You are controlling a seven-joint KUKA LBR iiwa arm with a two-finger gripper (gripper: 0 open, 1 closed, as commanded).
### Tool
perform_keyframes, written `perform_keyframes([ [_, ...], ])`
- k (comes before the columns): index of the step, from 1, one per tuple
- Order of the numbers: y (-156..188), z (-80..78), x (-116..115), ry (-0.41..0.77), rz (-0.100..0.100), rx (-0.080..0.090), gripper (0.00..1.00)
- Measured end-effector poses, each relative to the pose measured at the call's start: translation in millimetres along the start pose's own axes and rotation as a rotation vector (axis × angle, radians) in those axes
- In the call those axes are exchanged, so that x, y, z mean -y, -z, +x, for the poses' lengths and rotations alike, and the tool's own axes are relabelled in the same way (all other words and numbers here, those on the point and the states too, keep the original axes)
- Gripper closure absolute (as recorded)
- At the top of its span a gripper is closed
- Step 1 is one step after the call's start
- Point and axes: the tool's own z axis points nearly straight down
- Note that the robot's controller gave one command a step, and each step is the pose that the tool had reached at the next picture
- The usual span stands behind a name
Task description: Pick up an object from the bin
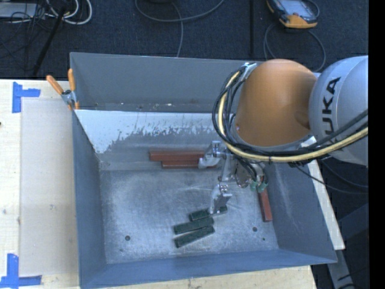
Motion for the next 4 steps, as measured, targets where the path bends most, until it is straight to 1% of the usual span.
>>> perform_keyframes([
  [1,0,0.0,0,-0.001,0.0,0.0,0.0],
  [2,-37,5.5,0,0.059,0.0,0.007,0.0],
  [3,-96,12.6,9,0.234,0.0,0.004,0.0],
  [4,-158,18.3,-3,0.265,0.001,0.0,1.0],
])
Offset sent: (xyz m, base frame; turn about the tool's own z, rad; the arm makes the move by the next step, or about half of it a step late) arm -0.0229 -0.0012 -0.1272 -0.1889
